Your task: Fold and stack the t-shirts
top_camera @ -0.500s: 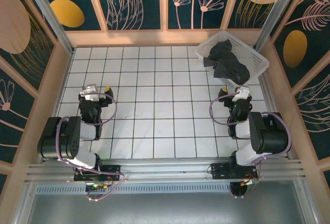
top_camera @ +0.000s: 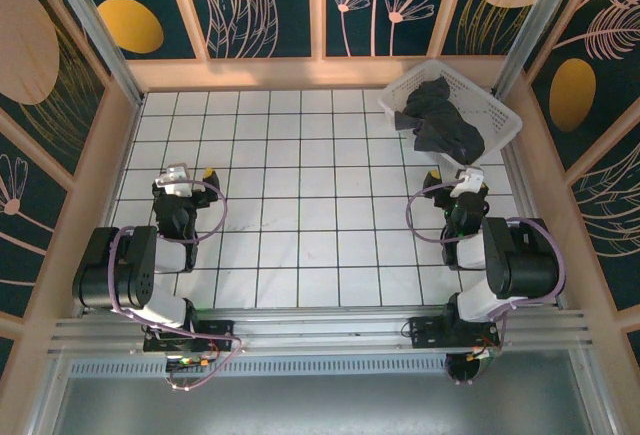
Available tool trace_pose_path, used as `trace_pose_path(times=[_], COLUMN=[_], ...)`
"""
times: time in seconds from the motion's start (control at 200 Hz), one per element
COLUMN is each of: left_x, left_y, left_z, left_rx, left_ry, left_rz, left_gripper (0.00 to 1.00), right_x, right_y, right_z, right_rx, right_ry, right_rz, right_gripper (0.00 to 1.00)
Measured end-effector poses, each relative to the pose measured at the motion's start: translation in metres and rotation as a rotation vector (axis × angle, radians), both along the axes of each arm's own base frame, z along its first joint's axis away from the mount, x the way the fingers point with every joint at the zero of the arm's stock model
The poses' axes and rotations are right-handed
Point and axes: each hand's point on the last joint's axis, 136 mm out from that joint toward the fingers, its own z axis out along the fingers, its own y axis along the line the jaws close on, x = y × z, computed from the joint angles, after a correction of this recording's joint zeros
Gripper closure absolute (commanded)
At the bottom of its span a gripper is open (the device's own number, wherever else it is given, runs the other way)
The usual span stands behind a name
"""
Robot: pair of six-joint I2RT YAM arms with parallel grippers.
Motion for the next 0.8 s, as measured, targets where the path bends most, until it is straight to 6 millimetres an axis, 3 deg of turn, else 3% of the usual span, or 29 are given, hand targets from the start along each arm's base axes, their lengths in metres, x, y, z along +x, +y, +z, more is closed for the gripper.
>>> trace_pose_path(times=[0.4,0.505,0.576,0.641,0.731,0.801], left_x=[-0.001,-0.005,-0.01,-0.014,-0.009,0.008], left_y=[0.0,0.005,0.01,0.015,0.022,0.029], left_z=[0.001,0.017,0.044,0.082,0.143,0.194], left_rx=[0.0,0.002,-0.005,-0.019,-0.101,-0.226], left_ry=[0.002,-0.017,-0.074,-0.156,-0.246,-0.248], left_rz=[0.002,0.03,0.063,0.096,0.152,0.199], left_gripper=[0.01,0.01,0.01,0.01,0.01,0.01], right_x=[0.001,0.002,-0.002,-0.007,-0.003,0.007], right_y=[0.003,0.011,0.021,0.032,0.039,0.025], right_z=[0.0,0.02,0.052,0.096,0.175,0.24], right_rx=[-0.002,-0.028,-0.044,-0.047,0.04,0.155], right_ry=[0.008,-0.015,-0.081,-0.17,-0.263,-0.3], right_rz=[0.015,0.021,0.025,0.016,-0.001,-0.039], right_gripper=[0.01,0.01,0.01,0.01,0.01,0.01])
